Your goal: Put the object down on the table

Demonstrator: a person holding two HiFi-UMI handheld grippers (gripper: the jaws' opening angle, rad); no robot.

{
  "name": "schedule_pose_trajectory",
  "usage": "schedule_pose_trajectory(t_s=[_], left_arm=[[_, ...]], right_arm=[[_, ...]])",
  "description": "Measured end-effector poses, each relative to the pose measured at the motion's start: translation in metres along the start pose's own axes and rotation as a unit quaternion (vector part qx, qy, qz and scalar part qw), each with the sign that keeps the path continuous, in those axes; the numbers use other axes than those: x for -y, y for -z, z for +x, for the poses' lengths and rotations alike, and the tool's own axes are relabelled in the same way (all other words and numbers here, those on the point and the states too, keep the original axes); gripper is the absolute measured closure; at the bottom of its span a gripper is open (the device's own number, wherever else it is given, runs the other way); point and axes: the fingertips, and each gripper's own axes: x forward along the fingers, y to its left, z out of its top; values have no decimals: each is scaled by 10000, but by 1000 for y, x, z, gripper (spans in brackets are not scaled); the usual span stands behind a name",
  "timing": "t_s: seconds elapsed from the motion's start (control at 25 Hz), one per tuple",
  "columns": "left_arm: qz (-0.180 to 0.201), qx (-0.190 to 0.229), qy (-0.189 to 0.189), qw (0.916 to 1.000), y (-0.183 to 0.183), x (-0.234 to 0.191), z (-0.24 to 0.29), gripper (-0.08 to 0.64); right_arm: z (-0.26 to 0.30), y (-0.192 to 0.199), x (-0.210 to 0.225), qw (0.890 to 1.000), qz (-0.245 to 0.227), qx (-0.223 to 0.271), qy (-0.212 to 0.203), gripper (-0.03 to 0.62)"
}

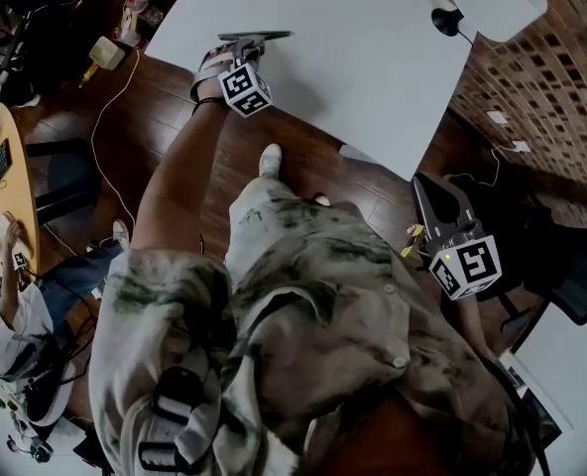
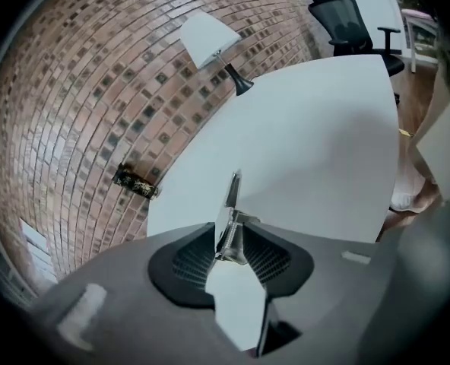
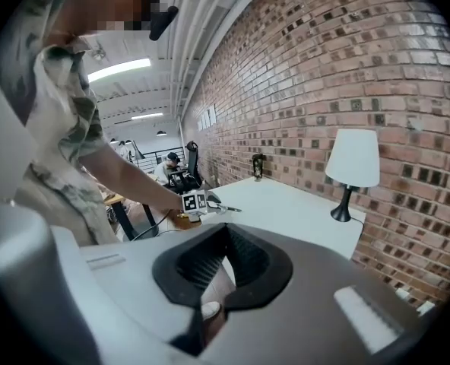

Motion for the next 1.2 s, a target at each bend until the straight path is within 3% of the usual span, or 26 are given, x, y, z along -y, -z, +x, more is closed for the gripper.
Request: schedule_pose_trajectory(t_s=[0.2,0.32,0.44,0.56,0.72,0.96,1.2], left_arm=[[-342,-109,-419,9985,-3,-11,-34,440],[-851,-40,-673,9941,-11,-9,-79,442],[-1575,185,-645,9852,-23,12,-136,442],[-2480,493,-432,9665,-28,39,-207,442],[-3422,1215,-352,9311,-46,53,-311,443],[-3904,2377,-252,8891,-72,86,-456,446],[-4174,2840,-92,8632,-23,151,-565,446]], right_arm=[[-53,24,19,10000,31,21,92,585],[-75,40,31,9999,-31,121,-7,584],[-84,56,27,9992,-199,158,-297,585],[-83,64,10,9974,-279,223,-631,584],[-78,58,-23,9938,-368,492,-929,584],[-76,48,-99,9868,-701,695,-1286,584],[-81,39,-212,9816,-946,797,-1452,584]])
